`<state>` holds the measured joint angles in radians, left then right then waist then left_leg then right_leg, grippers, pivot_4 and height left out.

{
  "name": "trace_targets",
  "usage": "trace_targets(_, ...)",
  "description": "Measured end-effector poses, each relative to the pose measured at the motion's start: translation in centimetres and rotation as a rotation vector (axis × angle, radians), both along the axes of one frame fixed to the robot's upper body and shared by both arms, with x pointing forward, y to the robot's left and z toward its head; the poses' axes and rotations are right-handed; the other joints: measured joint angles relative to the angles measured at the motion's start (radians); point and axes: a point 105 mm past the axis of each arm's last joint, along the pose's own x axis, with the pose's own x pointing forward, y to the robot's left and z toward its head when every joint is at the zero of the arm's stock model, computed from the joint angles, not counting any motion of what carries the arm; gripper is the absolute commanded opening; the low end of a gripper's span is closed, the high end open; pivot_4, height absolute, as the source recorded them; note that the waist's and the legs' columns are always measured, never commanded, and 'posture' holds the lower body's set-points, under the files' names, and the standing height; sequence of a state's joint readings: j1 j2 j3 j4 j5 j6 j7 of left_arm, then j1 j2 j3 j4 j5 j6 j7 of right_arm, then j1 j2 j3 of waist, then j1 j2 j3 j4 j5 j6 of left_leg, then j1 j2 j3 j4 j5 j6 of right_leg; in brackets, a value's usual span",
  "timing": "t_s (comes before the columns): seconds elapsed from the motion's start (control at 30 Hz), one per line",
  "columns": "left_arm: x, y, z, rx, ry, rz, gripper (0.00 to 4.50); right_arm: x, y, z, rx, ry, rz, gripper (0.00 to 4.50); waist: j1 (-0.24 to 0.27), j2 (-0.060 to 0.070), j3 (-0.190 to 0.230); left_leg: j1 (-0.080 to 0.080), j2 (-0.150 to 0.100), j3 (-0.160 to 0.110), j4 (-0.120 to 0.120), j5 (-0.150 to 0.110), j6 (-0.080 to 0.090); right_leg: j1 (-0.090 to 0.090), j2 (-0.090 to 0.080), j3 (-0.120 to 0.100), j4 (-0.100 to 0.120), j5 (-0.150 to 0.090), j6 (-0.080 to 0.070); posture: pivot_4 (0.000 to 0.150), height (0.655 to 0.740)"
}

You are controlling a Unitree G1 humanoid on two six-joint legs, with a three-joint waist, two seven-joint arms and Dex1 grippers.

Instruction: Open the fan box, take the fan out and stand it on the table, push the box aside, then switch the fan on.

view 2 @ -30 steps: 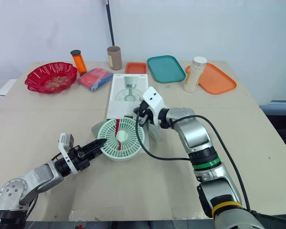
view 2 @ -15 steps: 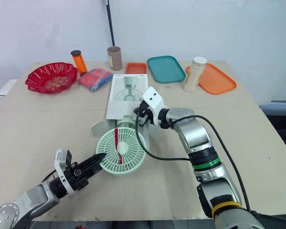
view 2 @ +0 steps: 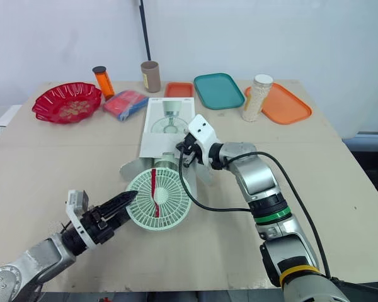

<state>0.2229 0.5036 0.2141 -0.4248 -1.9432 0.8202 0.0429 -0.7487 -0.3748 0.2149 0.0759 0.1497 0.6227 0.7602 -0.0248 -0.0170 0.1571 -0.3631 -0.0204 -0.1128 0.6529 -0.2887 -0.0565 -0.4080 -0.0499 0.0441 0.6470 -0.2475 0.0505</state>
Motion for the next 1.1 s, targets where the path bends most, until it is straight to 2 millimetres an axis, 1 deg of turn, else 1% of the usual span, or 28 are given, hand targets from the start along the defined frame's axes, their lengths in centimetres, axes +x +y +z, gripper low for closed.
trace_targets(0.1,-0.2,1.0,0.8,0.022,-0.047,-0.016,4.47,0.0,0.3,0.2,0.012,0.003,0.01,0.0,0.0,0.0,0.0,0.0,0.0,0.0,0.0,0.0,0.0,0.0,0.0,0.0,0.0,0.0,0.0,0.15,0.74)
trace_targets(0.2,-1.3,1.8,0.4,0.097,-0.043,-0.082,4.47,0.0,0.2,0.7,0.045,0.007,0.015,0.0,-0.001,0.002,0.002,0.0,0.0,0.0,-0.001,-0.001,0.001,-0.001,0.0,0.0,0.0,0.0,0.0,0.15,0.74)
trace_targets(0.27,-1.6,2.5,0.2,0.163,-0.067,-0.102,4.47,0.0,-0.1,0.9,0.051,0.007,0.016,0.0,-0.002,0.004,0.005,0.0,0.0,0.0,-0.001,-0.001,0.001,-0.001,0.0,0.0,0.0,-0.001,0.0,0.15,0.74)
trace_targets(0.4,-1.2,4.0,0.1,0.41,-0.194,-0.179,4.47,0.0,-0.1,1.0,0.052,0.006,0.022,0.0,-0.003,0.006,0.007,-0.001,0.0,0.0,-0.001,0.0,0.001,-0.001,0.002,0.0,0.0,-0.001,-0.001,0.15,0.74)
trace_targets(0.47,-1.1,4.8,-0.1,0.504,-0.246,-0.213,4.47,0.1,-0.1,0.8,0.052,0.008,0.021,0.0,-0.008,0.007,0.007,-0.001,0.0,0.001,-0.002,0.0,0.001,-0.001,0.002,0.0,0.0,-0.001,-0.001,0.15,0.74)
trace_targets(0.6,-1.5,6.8,-1.4,0.716,-0.343,-0.284,4.47,0.2,-0.1,0.7,0.051,0.009,0.02,0.0,-0.019,0.007,0.008,-0.002,0.001,0.001,-0.004,0.0,0.001,-0.003,0.001,0.0,0.0,-0.001,-0.002,0.15,0.74)
trace_targets(0.67,-1.1,7.3,-1.1,0.801,-0.438,-0.281,4.47,0.2,-0.1,0.7,0.052,0.009,0.02,0.0,-0.02,0.007,0.009,-0.002,0.001,0.002,-0.004,0.0,0.0,-0.004,0.001,0.0,0.0,-0.001,-0.002,0.15,0.74)
trace_targets(0.73,0.0,8.1,-0.3,0.946,-0.611,-0.25,4.47,0.2,-0.1,0.7,0.052,0.008,0.022,0.0,-0.02,0.007,0.009,-0.003,0.002,0.001,-0.004,0.0,0.0,-0.005,0.001,0.0,0.0,-0.001,-0.002,0.15,0.74)
trace_targets(0.77,0.1,8.6,-0.4,1.056,-0.695,-0.281,4.47,0.2,-0.1,0.7,0.052,0.007,0.023,0.0,-0.02,0.007,0.009,-0.003,0.002,0.002,-0.004,0.0,0.0,-0.005,0.001,0.0,0.0,-0.001,-0.003,0.15,0.74)
trace_targets(0.8,0.0,9.1,-1.0,1.189,-0.808,-0.357,4.47,0.2,-0.1,0.7,0.053,0.006,0.023,0.0,-0.02,0.007,0.009,-0.003,0.001,0.003,-0.004,0.0,0.0,-0.005,0.0,0.0,-0.001,-0.001,-0.003,0.15,0.74)
trace_targets(0.83,-0.1,9.2,-1.4,1.228,-0.855,-0.389,4.47,0.3,-0.2,0.6,0.053,0.007,0.022,0.0,-0.02,0.008,0.009,-0.003,0.001,0.004,-0.005,0.0,0.0,-0.006,0.0,0.0,-0.001,-0.001,-0.003,0.15,0.74)
trace_targets(0.87,0.3,9.2,-1.5,1.246,-0.921,-0.364,4.47,0.3,-0.2,0.6,0.054,0.009,0.019,0.0,-0.02,0.008,0.009,-0.003,0.001,0.005,-0.005,0.0,0.0,-0.006,-0.001,0.001,-0.001,-0.001,-0.003,0.15,0.74)
trace_targets(0.9,1.5,8.8,-0.7,1.235,-1.027,-0.258,4.47,0.4,0.2,0.8,0.062,0.004,0.029,0.0,-0.02,0.005,0.01,-0.007,0.003,0.003,-0.002,0.0,0.0,-0.008,0.0,-0.001,0.0,0.001,-0.003,0.15,0.74)
trace_targets(0.93,1.6,8.8,-0.5,1.237,-1.04,-0.252,4.47,0.4,0.3,0.9,0.062,0.002,0.033,0.0,-0.02,0.004,0.01,-0.008,0.004,0.003,-0.002,0.0,0.0,-0.009,0.0,-0.001,0.0,0.002,-0.004,0.15,0.74)
trace_targets(0.97,2.3,8.9,0.0,1.293,-1.116,-0.219,4.47,0.4,0.4,1.0,0.062,-0.004,0.037,0.0,-0.021,0.004,0.01,-0.008,0.004,0.004,-0.002,0.0,0.0,-0.01,0.0,-0.001,0.0,0.003,-0.004,0.15,0.74)
trace_targets(1.0,2.3,8.9,0.0,1.295,-1.12,-0.217,4.47,0.4,0.4,1.0,0.062,-0.004,0.037,0.0,-0.021,0.004,0.01,-0.008,0.004,0.004,-0.002,0.0,0.0,-0.01,0.0,-0.001,0.0,0.003,-0.004,0.15,0.74)
trace_targets(1.03,2.9,9.1,0.6,1.358,-1.209,-0.189,4.47,0.4,0.5,1.0,0.062,-0.002,0.04,0.0,-0.02,0.003,0.01,-0.009,0.004,0.004,-0.002,0.0,0.0,-0.011,0.0,-0.002,0.0,0.003,-0.004,0.15,0.74)
trace_targets(1.1,3.2,9.2,0.8,1.426,-1.288,-0.177,4.47,0.4,0.5,0.9,0.062,0.0,0.041,0.0,-0.02,0.003,0.01,-0.008,0.004,0.005,-0.002,0.0,0.0,-0.011,0.0,-0.001,0.0,0.003,-0.004,0.15,0.74)
